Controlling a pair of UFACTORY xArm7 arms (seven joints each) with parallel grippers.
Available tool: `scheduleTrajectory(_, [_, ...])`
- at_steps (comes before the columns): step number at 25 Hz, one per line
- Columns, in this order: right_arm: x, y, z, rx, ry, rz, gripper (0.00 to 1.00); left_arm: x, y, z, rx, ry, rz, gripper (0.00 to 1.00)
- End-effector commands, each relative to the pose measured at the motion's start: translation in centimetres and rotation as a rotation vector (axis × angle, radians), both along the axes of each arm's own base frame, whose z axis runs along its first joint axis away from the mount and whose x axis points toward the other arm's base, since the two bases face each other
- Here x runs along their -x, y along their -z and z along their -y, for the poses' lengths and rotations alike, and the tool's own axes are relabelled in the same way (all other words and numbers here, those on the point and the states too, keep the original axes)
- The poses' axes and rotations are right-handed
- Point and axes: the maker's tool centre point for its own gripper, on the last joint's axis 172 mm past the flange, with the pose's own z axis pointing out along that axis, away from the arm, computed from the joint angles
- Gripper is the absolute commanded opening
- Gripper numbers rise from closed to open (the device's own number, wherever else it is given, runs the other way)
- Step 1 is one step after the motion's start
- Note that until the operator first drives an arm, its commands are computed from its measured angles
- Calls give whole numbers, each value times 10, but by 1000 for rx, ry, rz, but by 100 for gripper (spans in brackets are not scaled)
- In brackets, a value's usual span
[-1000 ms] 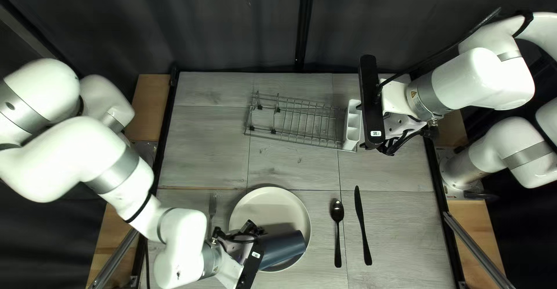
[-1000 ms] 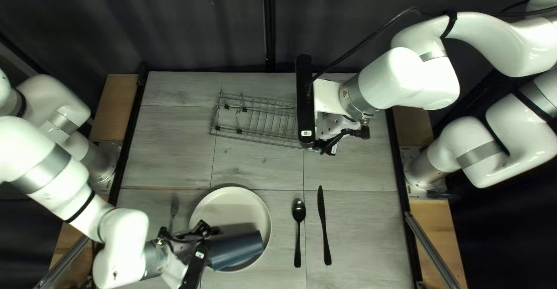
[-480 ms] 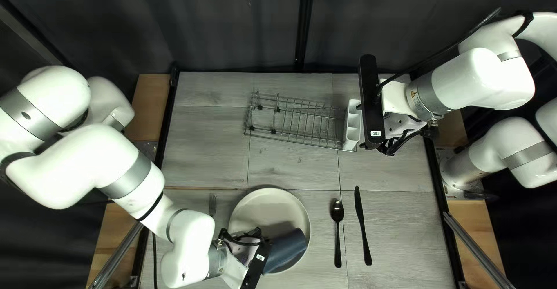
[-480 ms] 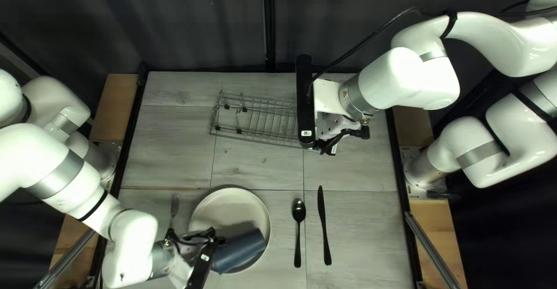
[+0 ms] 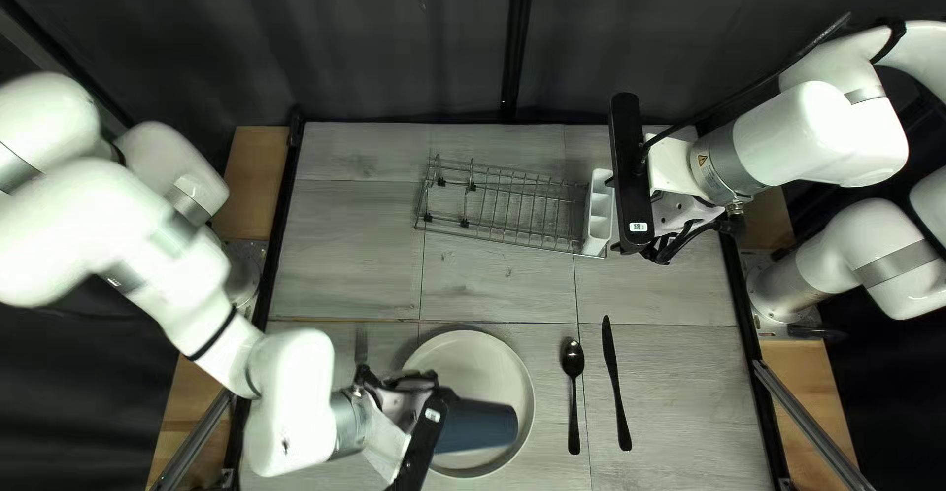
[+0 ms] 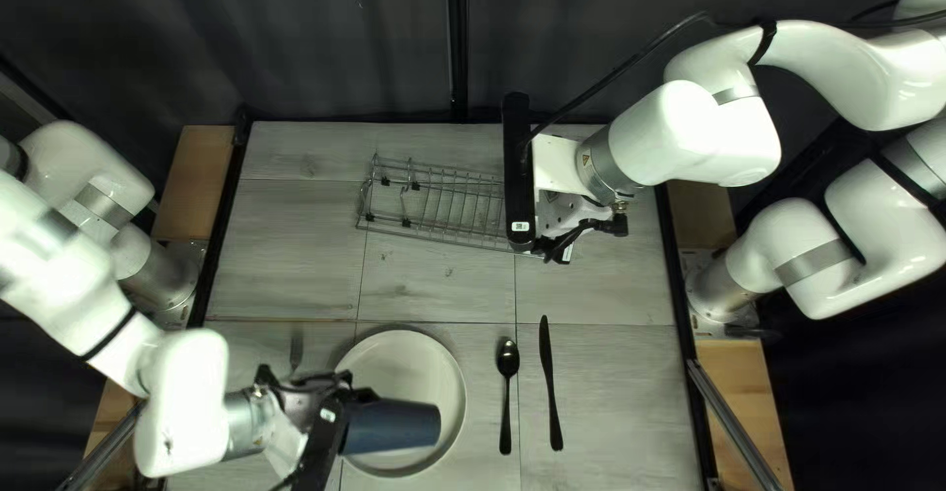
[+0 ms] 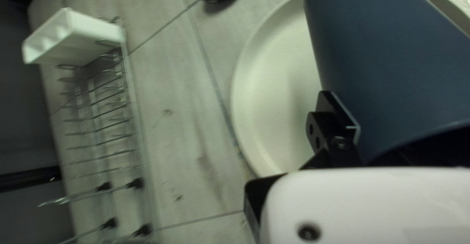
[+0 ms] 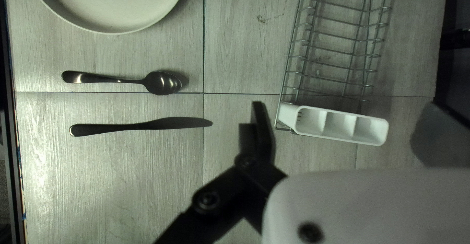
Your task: Pick up and place plate onto table. Place down one fork to the left of the plate. Place spoon and knife to the right of the plate. Place cup above the knife and spoon
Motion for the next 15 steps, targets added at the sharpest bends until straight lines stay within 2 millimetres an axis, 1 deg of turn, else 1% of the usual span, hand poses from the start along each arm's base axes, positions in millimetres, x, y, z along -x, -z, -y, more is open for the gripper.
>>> scheduleTrajectory(1, [0, 0, 0, 0, 0, 0, 100, 37, -61, -51, 30, -56, -133, 0])
scheduleTrajectory(2, [0, 0, 0, 0, 0, 0, 100, 48, -75, -67, 49, -65, -180, 0])
scheduleTrajectory(4, [0, 0, 0, 0, 0, 0, 100, 59, -91, -86, 68, -78, -244, 0])
scheduleTrajectory(5, [0, 0, 0, 0, 0, 0, 100, 67, -101, -99, 81, -85, -298, 0])
scheduleTrajectory(7, [0, 0, 0, 0, 0, 0, 100, 69, -113, -112, 92, -94, -337, 0])
scheduleTrajectory(14, [0, 0, 0, 0, 0, 0, 100, 69, -114, -113, 93, -95, -337, 0])
scheduleTrajectory(15, [0, 0, 0, 0, 0, 0, 100, 70, -112, -115, 124, -107, -345, 0])
